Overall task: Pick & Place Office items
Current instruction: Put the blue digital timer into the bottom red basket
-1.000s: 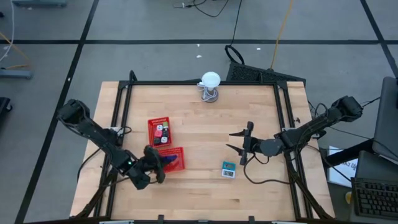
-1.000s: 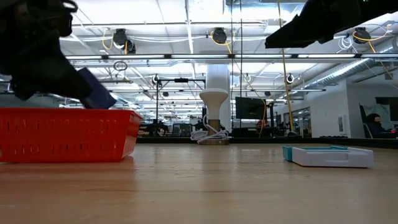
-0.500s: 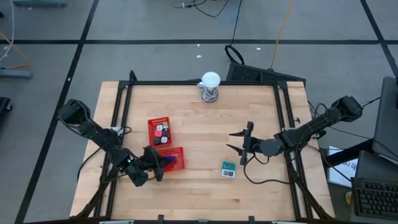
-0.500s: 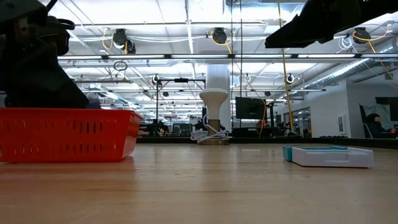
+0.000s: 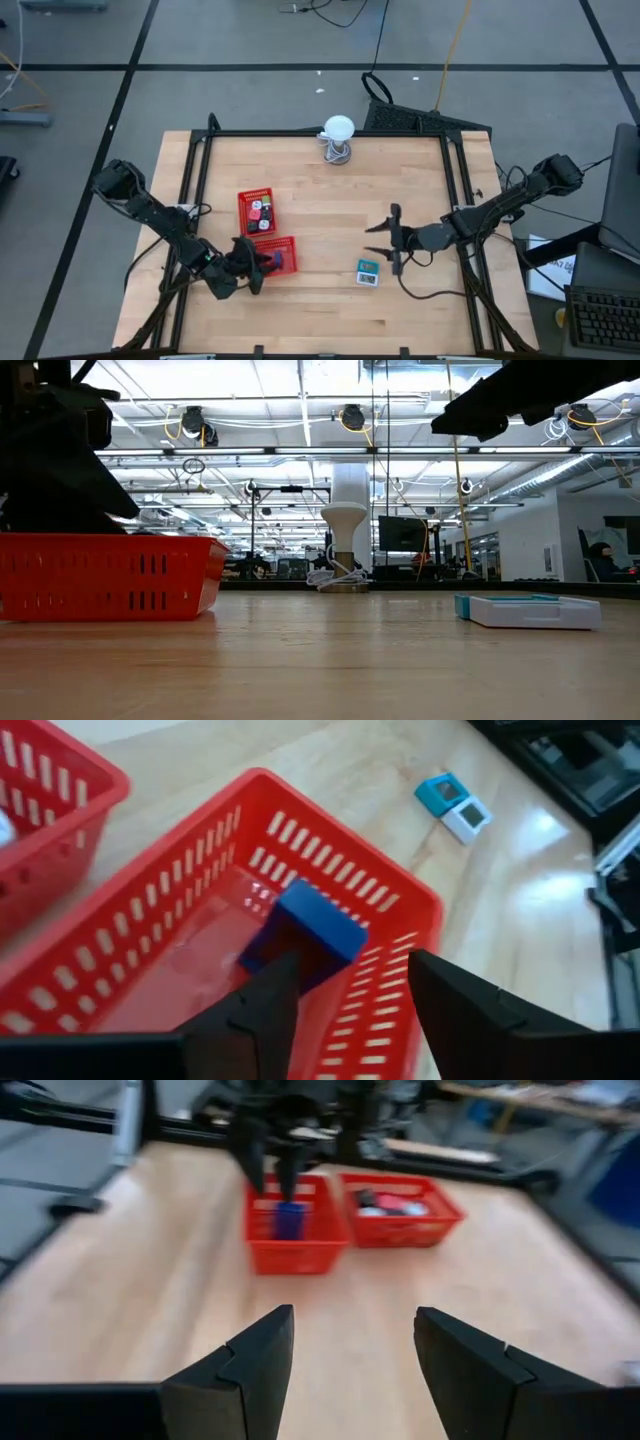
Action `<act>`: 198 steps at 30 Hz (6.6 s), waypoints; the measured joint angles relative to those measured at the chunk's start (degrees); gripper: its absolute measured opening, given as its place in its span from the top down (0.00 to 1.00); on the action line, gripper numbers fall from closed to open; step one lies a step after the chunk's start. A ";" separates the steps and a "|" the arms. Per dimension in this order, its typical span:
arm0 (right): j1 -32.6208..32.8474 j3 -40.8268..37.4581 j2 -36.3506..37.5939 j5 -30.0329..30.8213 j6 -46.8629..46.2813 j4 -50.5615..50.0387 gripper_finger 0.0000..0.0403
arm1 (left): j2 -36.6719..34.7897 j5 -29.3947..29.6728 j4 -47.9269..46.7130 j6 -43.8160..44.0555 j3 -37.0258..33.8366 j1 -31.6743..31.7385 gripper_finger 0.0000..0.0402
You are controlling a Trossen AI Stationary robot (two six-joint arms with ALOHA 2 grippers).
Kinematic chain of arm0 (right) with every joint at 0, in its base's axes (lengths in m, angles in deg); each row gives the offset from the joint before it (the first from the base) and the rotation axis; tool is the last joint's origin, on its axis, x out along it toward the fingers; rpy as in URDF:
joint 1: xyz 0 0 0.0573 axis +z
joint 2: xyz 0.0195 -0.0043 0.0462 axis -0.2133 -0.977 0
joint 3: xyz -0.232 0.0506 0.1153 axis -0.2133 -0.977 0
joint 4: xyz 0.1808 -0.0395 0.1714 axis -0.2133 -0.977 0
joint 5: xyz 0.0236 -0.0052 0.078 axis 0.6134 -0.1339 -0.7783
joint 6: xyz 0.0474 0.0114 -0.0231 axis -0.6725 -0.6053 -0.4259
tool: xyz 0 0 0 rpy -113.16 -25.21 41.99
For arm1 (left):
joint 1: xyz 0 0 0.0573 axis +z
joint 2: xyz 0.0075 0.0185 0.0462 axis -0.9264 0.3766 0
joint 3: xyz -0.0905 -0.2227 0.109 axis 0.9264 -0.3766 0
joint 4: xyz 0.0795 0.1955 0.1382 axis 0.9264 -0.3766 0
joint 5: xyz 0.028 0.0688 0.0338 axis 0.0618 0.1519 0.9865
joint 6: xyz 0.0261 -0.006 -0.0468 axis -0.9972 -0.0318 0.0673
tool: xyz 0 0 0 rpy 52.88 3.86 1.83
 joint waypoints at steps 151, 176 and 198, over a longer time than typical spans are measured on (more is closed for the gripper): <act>0.66 8.62 -25.04 13.86 22.81 9.63 0.64 | 16.90 -15.50 32.63 -35.63 18.34 24.96 0.47; 0.96 8.66 -25.05 4.83 24.22 13.22 0.64 | 16.59 -22.23 43.19 -39.89 18.34 26.14 0.47; 4.94 8.57 -25.05 24.59 41.52 26.21 0.64 | 16.57 -22.28 40.11 -39.69 18.34 26.10 0.47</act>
